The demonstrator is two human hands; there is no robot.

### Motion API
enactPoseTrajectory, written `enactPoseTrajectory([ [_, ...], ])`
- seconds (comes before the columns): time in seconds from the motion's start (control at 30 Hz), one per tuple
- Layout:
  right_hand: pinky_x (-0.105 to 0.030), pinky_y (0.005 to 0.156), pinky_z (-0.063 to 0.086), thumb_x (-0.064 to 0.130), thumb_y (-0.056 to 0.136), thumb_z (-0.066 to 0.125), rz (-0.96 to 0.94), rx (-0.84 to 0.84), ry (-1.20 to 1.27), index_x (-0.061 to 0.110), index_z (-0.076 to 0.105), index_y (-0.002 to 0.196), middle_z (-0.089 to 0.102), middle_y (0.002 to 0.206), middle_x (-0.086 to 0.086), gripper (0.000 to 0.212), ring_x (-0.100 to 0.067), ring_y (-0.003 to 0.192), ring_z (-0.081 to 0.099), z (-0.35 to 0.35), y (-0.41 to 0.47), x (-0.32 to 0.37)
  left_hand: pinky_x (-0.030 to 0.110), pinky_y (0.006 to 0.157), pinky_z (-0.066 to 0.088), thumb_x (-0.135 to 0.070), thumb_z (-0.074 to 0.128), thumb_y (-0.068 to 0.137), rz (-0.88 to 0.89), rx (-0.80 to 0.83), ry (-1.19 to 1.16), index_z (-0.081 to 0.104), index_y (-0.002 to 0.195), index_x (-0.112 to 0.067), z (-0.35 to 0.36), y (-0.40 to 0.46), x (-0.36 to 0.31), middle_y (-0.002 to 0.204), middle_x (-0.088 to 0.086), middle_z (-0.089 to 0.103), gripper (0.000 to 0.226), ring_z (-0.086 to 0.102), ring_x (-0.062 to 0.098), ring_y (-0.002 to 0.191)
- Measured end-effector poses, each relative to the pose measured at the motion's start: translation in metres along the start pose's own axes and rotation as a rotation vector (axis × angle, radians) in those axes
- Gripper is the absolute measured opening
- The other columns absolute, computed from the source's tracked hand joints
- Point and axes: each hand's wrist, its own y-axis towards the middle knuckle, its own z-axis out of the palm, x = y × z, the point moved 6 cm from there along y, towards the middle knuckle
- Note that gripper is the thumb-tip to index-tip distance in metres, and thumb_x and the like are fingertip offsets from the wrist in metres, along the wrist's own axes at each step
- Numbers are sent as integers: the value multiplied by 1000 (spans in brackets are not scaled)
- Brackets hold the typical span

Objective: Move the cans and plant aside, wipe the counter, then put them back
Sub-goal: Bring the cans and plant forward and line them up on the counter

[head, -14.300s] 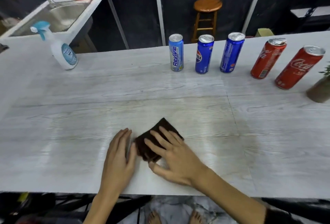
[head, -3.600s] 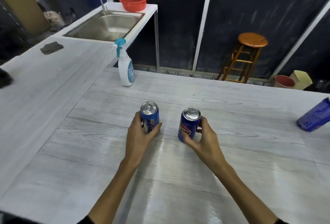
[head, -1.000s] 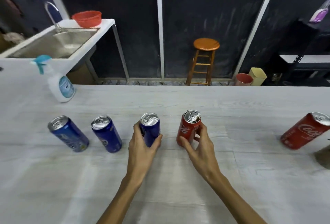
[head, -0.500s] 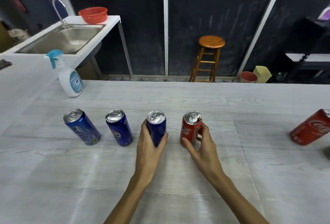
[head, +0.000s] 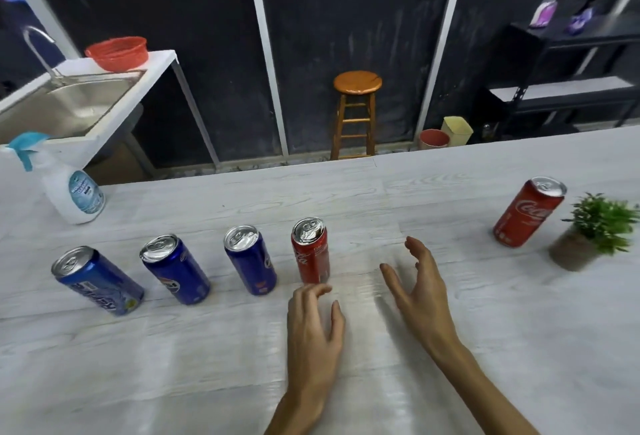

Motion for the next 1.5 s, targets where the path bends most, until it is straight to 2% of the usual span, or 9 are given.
enactPoseTrajectory([
  [0.17, -27, 115, 33, 39, 101, 64, 63, -185, -96, 18, 34, 157, 43, 158, 2, 67, -14, 145, 39, -57, 11, -23, 18, 111, 34, -32, 54, 99, 87, 265, 19, 50, 132, -32, 60, 15, -33, 131, -25, 43, 33, 40, -9, 129],
  [0.23, -31, 112, 38, 30, 101, 64, 105, -314, -178, 13, 39, 154, 49, 152, -6, 61, -21, 141, 45, -84, 15, -32, 14, 115, 27, -31, 56, 101, 113, 370, 41, 47, 139, -30, 86, 22, -46, 138, -23, 41, 39, 34, -11, 131],
  [0.33, -43, 110, 46, 24, 100, 64, 152, -433, -252, 6, 44, 149, 54, 143, -14, 55, -30, 134, 49, -116, 23, -45, 8, 115, 16, -34, 56, 101, 155, 500, 69, 42, 148, -25, 123, 31, -64, 151, -13, 40, 50, 32, 1, 142],
  [0.53, -41, 112, 43, 27, 100, 67, 181, -503, -192, 5, 36, 154, 50, 147, -15, 66, -30, 135, 46, -146, 55, -68, 19, 122, 16, -41, 52, 103, 199, 604, 126, 35, 156, -22, 184, 45, -85, 164, -5, 30, 58, 22, 7, 152],
  [0.7, -46, 112, 45, 31, 98, 70, 220, -532, -83, 9, 24, 160, 47, 153, -15, 80, -31, 137, 48, -155, 92, -83, 16, 120, 0, -45, 46, 104, 220, 638, 242, 30, 159, -20, 213, 52, -83, 170, -2, 16, 62, 11, 12, 156],
  [0.83, -47, 107, 48, 30, 95, 72, 213, -533, -20, 14, 30, 155, 53, 146, -11, 75, -27, 130, 53, -158, 108, -93, 20, 122, 5, -46, 47, 104, 246, 651, 277, 32, 159, -20, 218, 55, -81, 168, -1, 22, 63, 16, 14, 155],
  [1.1, -36, 100, 56, 33, 90, 80, 140, -516, 47, 20, 39, 148, 62, 134, 0, 72, -13, 116, 62, -153, 103, -95, 21, 124, 13, -43, 49, 104, 214, 623, 215, 37, 156, -23, 201, 47, -77, 167, -5, 24, 57, 17, 9, 154],
  [1.27, -40, 93, 61, 32, 85, 85, 102, -348, 83, 20, 46, 141, 68, 126, 2, 69, -12, 110, 69, -127, 88, -85, 11, 117, 9, -39, 55, 102, 84, 509, 136, 48, 147, -27, 154, 37, -60, 162, -10, 31, 47, 18, -2, 147],
  [1.5, -28, 90, 58, 34, 83, 87, 22, -115, 107, 23, 50, 135, 70, 120, 11, 64, 1, 108, 68, -59, 57, -42, 17, 122, 18, -32, 59, 101, 40, 421, 145, 55, 141, -24, 84, 2, -34, 155, -10, 38, 41, 28, 4, 147],
])
